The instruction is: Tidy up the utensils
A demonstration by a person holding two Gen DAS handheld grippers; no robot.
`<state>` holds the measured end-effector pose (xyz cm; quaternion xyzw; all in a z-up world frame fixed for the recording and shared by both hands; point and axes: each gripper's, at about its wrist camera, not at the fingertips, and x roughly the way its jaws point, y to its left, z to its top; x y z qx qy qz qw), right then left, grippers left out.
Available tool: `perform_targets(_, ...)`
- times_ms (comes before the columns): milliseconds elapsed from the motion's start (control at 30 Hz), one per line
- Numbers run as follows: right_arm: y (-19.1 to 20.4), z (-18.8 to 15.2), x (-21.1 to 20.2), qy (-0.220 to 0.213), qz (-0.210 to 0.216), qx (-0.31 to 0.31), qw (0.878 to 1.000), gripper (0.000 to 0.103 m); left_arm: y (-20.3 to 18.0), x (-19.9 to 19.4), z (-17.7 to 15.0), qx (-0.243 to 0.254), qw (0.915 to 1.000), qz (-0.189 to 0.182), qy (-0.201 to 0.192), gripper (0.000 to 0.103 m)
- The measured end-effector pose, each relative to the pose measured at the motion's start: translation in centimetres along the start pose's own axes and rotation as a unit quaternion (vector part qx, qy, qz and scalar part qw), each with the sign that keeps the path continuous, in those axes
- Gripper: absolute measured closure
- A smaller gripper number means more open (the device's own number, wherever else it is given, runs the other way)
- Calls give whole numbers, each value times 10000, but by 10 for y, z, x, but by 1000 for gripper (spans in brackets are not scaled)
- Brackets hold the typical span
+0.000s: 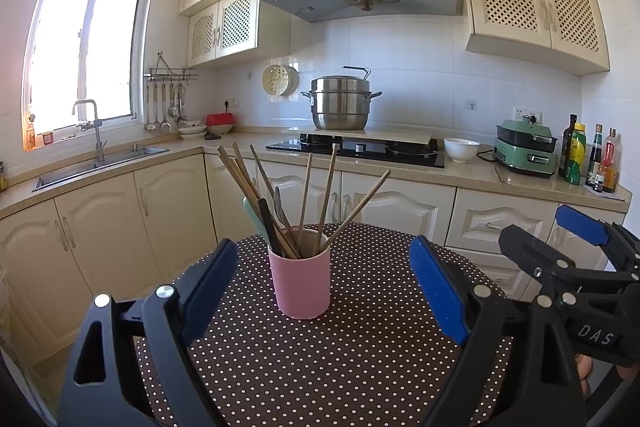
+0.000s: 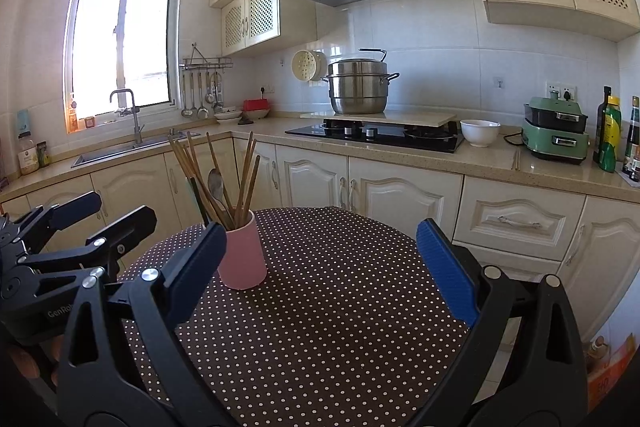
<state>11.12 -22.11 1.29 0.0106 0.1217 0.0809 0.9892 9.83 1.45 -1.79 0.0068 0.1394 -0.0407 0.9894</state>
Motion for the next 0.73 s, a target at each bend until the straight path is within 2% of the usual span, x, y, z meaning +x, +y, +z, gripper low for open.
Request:
perform_targets(433,1,0,20,106,67,-14,9999,9,4,14,0,-48,9999,133,47,17)
perform_targets(733,-1,-9,49,406,136,0,9991,9,14,42,-11,-203,9990,79,379,17)
